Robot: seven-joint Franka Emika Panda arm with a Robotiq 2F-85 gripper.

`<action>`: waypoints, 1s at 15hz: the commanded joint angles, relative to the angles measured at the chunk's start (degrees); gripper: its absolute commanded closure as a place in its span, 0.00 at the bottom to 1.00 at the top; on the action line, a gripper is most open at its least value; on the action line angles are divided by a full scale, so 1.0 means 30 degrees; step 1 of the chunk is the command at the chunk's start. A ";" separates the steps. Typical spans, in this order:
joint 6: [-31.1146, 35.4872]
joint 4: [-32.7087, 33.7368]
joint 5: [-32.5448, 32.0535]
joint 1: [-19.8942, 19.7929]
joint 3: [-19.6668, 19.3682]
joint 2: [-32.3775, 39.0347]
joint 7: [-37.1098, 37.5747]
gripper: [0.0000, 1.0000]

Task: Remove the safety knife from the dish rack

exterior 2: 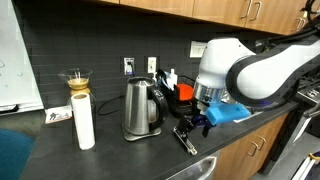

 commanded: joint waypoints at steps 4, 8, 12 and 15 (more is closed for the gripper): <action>-0.2156 -0.0472 0.1530 0.0303 -0.0194 -0.2395 -0.1938 0.00; -0.3175 -0.0726 0.2263 0.0287 -0.0245 -0.3537 -0.2656 0.00; -0.4315 -0.0963 0.2599 0.0253 -0.0292 -0.4629 -0.3264 0.00; -0.5338 -0.1120 0.2307 0.0107 -0.0356 -0.5642 -0.3512 0.00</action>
